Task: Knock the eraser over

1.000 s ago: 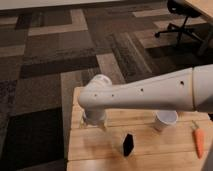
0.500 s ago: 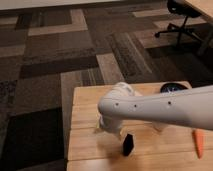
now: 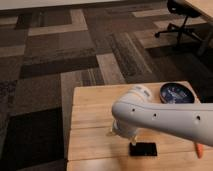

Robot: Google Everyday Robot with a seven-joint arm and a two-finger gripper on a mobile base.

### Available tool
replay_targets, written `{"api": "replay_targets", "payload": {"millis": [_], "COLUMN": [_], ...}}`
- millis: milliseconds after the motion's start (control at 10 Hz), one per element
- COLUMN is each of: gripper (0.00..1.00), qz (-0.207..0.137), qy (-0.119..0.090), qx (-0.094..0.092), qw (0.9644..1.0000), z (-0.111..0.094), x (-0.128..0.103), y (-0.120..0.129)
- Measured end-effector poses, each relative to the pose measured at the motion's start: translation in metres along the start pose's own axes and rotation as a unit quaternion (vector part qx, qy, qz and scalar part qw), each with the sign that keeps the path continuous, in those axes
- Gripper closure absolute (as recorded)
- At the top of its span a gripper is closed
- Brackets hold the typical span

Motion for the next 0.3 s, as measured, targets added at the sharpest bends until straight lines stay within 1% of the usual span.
{"api": "replay_targets", "payload": {"millis": [300], "gripper": [0.35], "qz": [-0.002], "qy": [0.0], "qx": [0.0], "qw": [1.0], "z": [0.0], "x": [0.0004], "y": [0.001]}}
